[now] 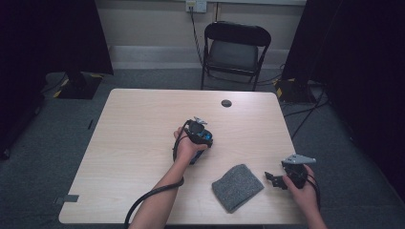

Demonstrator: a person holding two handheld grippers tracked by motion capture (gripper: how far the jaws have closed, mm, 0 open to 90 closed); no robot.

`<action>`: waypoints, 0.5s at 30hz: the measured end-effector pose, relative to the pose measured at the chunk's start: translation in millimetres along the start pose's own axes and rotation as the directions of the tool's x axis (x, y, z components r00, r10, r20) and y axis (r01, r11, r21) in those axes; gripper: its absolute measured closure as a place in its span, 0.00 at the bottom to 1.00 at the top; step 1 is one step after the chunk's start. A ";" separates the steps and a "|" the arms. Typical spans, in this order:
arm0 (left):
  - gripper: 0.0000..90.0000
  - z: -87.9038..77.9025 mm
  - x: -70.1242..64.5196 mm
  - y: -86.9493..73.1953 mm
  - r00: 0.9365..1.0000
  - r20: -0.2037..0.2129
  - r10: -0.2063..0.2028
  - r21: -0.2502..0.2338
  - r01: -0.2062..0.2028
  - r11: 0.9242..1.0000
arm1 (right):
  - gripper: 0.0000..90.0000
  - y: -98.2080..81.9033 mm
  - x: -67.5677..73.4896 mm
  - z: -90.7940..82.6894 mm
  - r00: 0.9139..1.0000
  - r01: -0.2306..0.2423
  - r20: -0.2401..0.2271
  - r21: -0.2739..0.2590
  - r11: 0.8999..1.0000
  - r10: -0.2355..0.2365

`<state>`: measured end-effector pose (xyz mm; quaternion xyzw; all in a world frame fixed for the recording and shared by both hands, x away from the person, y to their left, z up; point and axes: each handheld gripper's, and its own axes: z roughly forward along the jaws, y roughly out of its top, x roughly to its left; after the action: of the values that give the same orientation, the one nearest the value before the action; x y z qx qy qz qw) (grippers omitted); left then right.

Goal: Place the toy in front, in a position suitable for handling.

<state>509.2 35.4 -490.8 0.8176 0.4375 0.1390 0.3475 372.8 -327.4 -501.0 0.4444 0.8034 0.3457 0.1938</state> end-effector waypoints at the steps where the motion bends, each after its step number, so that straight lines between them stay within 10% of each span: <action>1: 0.24 -1.8 1.5 0.0 1.000 0.013 -0.015 -0.014 0.015 1.000 | 0.11 0.0 0.0 0.0 1.000 0.000 0.000 0.000 1.000 0.000; 15: 0.18 -25.0 -0.3 -5.9 0.999 0.041 0.001 -0.030 0.000 1.000 | 0.11 0.0 0.0 0.0 1.000 0.000 0.000 0.000 1.000 0.000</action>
<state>492.1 48.5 -476.8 0.8152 0.4278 0.1287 0.3686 372.8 -327.4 -501.0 0.4444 0.8034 0.3458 0.1937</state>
